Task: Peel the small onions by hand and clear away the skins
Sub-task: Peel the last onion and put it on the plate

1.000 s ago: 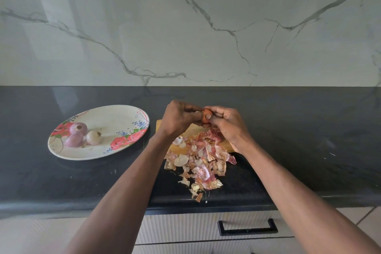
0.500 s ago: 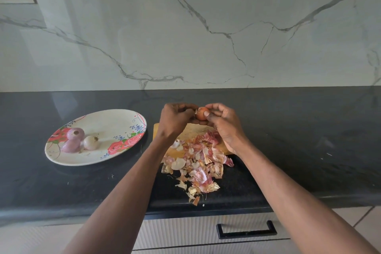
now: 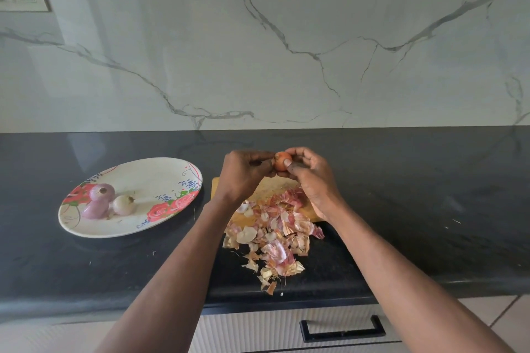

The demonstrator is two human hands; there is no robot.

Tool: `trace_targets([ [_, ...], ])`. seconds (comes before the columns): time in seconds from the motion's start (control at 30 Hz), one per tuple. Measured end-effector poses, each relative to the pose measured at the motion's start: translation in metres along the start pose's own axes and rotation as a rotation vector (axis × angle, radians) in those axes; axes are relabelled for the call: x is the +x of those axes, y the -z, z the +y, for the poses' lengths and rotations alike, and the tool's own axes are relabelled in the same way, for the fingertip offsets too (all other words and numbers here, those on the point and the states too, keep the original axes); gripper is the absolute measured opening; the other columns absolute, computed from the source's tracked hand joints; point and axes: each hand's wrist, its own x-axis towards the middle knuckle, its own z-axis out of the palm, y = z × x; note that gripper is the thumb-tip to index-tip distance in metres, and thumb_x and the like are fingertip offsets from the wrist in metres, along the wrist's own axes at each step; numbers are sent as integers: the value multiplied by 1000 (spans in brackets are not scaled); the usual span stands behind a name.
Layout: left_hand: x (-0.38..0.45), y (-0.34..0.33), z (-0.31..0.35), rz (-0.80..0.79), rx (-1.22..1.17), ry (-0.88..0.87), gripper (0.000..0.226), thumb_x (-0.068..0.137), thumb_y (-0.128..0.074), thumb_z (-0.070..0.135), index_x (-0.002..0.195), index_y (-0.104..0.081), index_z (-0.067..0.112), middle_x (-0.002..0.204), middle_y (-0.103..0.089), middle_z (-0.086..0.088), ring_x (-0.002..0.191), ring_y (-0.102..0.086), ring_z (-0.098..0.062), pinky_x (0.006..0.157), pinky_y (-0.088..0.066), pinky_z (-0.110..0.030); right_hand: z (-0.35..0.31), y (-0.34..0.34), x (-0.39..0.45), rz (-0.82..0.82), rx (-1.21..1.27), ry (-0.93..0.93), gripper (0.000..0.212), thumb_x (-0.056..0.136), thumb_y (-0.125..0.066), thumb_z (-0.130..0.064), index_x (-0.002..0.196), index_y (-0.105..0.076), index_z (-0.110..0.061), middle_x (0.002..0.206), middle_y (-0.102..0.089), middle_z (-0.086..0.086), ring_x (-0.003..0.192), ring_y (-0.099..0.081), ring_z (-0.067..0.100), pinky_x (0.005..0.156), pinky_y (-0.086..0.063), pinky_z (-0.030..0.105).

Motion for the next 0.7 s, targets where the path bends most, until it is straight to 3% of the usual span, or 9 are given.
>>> trace_targets([
  [0.17, -3, -1, 2, 20, 133, -67, 15, 91, -71, 11, 104, -80, 10, 79, -76, -1, 71, -71, -6, 73, -60, -33, 4, -1, 1, 9, -62, 5, 23, 85, -79, -14, 105, -69, -17, 105, -74, 3, 103, -70, 20, 91, -58, 35],
  [0.27, -5, -2, 4, 23, 183, -93, 13, 90, -70, 8, 98, -80, 7, 79, -75, -1, 72, -70, -12, 71, -58, -37, 7, -2, 3, 31, -91, 5, 27, 80, -84, -18, 102, -70, -21, 106, -72, 2, 103, -69, 19, 91, -59, 41],
  [0.47, -4, 0, 4, 30, 209, -81, 11, 89, -69, 7, 92, -79, 7, 79, -74, -2, 72, -70, -14, 70, -58, -39, 8, -2, 5, 6, 51, -33, 25, 88, -74, -3, 110, -67, -11, 107, -75, 9, 102, -72, 26, 97, -56, 47],
  [0.53, -3, 0, 3, 59, 209, -60, 10, 88, -68, 6, 86, -77, 3, 75, -73, -7, 72, -70, -24, 69, -57, -44, 8, -1, 6, 11, 95, -50, 25, 89, -71, -1, 113, -66, -9, 110, -74, 10, 106, -71, 28, 98, -56, 47],
  [0.63, 1, 1, -3, 78, 207, -17, 14, 88, -65, 7, 84, -74, -2, 72, -72, -13, 71, -70, -33, 69, -58, -49, 5, 1, 6, -5, 214, -93, 24, 93, -62, 6, 112, -65, -9, 116, -71, 13, 104, -72, 31, 93, -58, 39],
  [0.7, 1, 2, -7, 52, 250, 8, 29, 91, -60, 21, 80, -73, -3, 69, -71, -14, 66, -67, -32, 65, -56, -47, 3, 2, 5, -20, 247, -99, 25, 94, -59, 8, 113, -64, -7, 118, -70, 14, 102, -73, 31, 88, -59, 34],
])
